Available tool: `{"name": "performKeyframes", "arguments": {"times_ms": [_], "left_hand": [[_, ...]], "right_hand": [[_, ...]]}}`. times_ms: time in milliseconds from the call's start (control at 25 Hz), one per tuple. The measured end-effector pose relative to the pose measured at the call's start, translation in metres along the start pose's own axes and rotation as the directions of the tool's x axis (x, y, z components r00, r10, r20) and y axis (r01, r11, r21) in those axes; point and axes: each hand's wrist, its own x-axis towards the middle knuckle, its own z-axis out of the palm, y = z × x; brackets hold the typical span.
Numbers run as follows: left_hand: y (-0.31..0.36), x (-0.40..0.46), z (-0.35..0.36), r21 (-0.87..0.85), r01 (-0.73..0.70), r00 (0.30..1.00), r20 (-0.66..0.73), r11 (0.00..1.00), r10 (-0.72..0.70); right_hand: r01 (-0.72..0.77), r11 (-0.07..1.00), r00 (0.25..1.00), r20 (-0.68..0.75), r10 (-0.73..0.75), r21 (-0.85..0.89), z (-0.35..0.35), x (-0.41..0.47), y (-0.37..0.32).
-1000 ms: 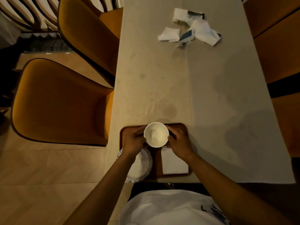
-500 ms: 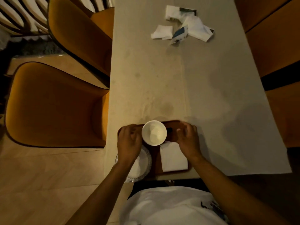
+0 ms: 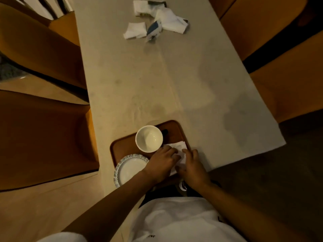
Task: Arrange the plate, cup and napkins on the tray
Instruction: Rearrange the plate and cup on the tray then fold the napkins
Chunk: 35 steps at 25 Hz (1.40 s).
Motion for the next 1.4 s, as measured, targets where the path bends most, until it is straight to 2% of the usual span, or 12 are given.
{"name": "performKeyframes", "arguments": {"times_ms": [120, 280, 680, 1080, 1400], "left_hand": [[0.001, 0.002, 0.006, 0.022, -0.007, 0.998, 0.059, 1.000, 0.006], [0.003, -0.001, 0.015, -0.006, 0.094, 0.990, 0.110, 0.996, -0.093], [0.016, -0.003, 0.030, -0.040, 0.281, 0.957, 0.082, 0.959, -0.277], [0.040, -0.002, 0.034, -0.134, 0.537, 0.842, 0.032, 0.833, -0.538], [0.050, -0.002, 0.043, -0.209, 0.633, 0.759, -0.024, 0.745, -0.651]], "right_hand": [[0.019, 0.999, 1.000, -0.020, -0.020, -0.028, 0.008, -0.005, -0.003], [-0.007, 0.999, 1.000, 0.015, 0.008, -0.038, 0.012, -0.007, -0.005], [0.091, 0.957, 0.992, 0.110, -0.063, -0.274, 0.005, 0.007, -0.004], [0.338, 0.885, 0.922, 0.302, -0.243, -0.320, -0.023, 0.033, 0.000], [0.454, 0.826, 0.864, 0.391, -0.316, -0.334, -0.032, 0.053, 0.001]]}}
